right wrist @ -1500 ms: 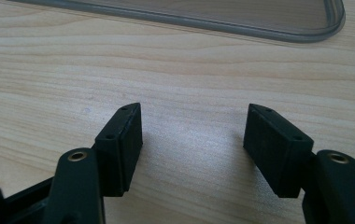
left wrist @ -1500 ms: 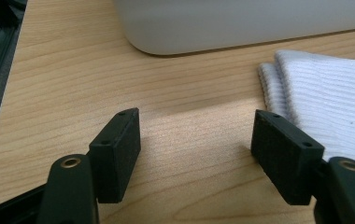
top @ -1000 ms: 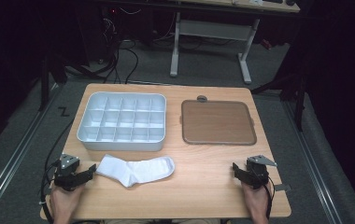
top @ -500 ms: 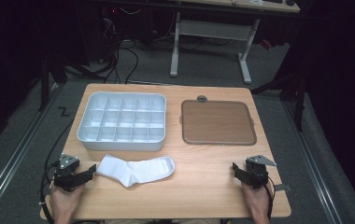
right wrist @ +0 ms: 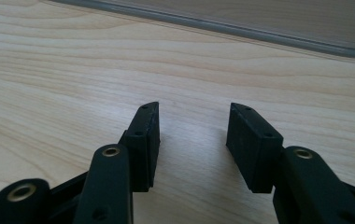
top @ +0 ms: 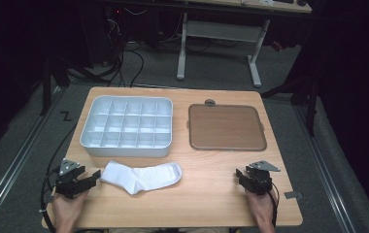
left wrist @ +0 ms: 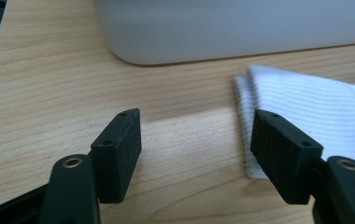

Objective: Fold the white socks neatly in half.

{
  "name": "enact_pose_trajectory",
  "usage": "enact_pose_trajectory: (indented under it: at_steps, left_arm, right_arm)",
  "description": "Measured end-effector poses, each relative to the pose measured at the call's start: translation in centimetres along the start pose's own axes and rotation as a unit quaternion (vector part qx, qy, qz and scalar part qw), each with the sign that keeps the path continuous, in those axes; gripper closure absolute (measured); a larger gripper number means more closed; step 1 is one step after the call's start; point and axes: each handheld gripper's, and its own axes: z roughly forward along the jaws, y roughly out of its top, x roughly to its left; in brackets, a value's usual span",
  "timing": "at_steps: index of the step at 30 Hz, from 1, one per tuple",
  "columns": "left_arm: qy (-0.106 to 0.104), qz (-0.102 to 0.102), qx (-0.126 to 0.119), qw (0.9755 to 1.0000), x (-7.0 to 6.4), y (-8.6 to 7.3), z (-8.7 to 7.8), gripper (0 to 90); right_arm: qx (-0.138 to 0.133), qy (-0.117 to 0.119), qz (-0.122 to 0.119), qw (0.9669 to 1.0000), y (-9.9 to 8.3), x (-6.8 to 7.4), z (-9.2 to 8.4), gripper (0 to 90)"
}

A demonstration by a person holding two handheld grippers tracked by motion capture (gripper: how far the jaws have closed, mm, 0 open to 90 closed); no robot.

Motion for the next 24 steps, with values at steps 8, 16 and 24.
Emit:
enact_pose_trajectory:
  at_steps: [8, 16, 24]
  left_arm:
    - [-0.02, 0.002, 0.013, 0.9997, -1.3, 0.4, -0.4, 34.5]
    - [-0.029, 0.009, 0.037, 0.9989, -2.9, 0.1, 0.2, 35.6]
    - [-0.024, 0.015, 0.049, 0.9984, -3.7, -0.1, 0.7, 35.8]
  right_arm:
    - [-0.001, 0.031, -0.008, 0.9995, 0.3, 1.6, 0.2, 55.9]
    - [-0.013, 0.085, -0.028, 0.9959, 1.9, 5.0, 0.2, 56.0]
    - [-0.014, 0.136, -0.054, 0.9892, 3.6, 8.5, 0.5, 55.8]
